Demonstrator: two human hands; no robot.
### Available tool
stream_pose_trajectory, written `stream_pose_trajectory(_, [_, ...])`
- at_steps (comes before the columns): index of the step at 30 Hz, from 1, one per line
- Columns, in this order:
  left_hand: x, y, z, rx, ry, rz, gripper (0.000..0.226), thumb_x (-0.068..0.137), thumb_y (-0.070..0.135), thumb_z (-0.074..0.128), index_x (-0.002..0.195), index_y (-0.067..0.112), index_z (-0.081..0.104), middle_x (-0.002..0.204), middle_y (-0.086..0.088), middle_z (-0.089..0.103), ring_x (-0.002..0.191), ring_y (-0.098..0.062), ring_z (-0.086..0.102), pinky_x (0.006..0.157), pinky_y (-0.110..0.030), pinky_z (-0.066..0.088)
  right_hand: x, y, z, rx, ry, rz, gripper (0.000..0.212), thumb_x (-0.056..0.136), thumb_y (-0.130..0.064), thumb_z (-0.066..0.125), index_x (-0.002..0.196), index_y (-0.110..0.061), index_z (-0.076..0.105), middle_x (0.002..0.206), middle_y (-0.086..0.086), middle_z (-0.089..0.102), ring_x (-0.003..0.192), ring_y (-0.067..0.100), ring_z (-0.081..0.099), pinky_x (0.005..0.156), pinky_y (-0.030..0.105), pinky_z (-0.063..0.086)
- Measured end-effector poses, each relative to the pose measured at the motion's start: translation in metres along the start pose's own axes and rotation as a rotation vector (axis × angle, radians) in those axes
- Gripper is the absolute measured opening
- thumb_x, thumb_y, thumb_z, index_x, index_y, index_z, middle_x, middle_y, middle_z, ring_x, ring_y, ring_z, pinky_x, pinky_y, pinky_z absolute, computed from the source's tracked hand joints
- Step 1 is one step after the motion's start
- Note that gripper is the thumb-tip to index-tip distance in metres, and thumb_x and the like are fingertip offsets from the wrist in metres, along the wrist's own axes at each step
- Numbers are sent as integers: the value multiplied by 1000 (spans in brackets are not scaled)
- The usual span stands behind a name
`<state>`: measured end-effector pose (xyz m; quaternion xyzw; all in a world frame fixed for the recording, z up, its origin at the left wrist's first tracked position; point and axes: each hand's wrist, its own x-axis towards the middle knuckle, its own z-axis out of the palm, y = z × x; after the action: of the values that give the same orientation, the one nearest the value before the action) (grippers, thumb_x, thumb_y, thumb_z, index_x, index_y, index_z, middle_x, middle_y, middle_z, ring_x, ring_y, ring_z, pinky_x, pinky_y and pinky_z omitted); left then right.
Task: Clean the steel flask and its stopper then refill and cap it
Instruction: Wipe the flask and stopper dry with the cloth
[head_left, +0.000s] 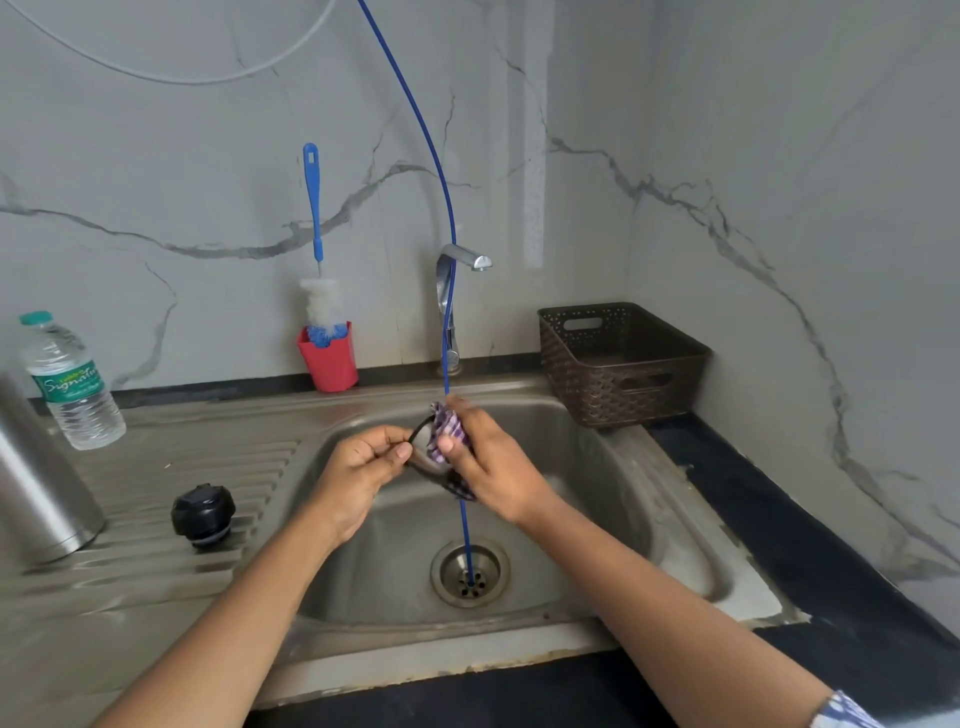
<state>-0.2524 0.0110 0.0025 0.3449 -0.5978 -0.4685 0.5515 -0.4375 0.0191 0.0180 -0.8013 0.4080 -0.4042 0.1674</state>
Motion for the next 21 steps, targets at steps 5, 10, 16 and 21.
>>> stream_pose_trajectory(5, [0,7,10,-104,56,12,29,82,1,53,76,19,77,73,3,70,70,-4,63,69,-17,51,0,2,22,-475,146,-409,63,93,-42,49,141,-1,41,144,17,43,136,28,37,115,38,27])
stream_pose_trajectory(10, [-2,3,7,-84,58,33,28,87,-2,50,82,12,73,79,0,72,76,-7,65,76,-19,52,7,-8,16,60,67,52,61,95,-37,53,145,-8,33,145,10,41,135,22,37,113,32,29])
stream_pose_trajectory(16, [0,5,11,-94,56,49,16,81,6,59,83,10,73,78,1,72,75,-7,65,75,-17,52,2,-4,17,-96,110,-121,64,93,-45,48,144,-10,36,146,8,42,136,17,35,113,25,24])
stream_pose_trajectory(21, [-3,3,12,-49,55,69,13,88,3,52,93,4,64,80,-1,72,80,-11,65,81,-20,51,4,1,4,1162,-17,672,55,95,-46,47,129,-4,52,119,20,63,108,33,63,95,43,50])
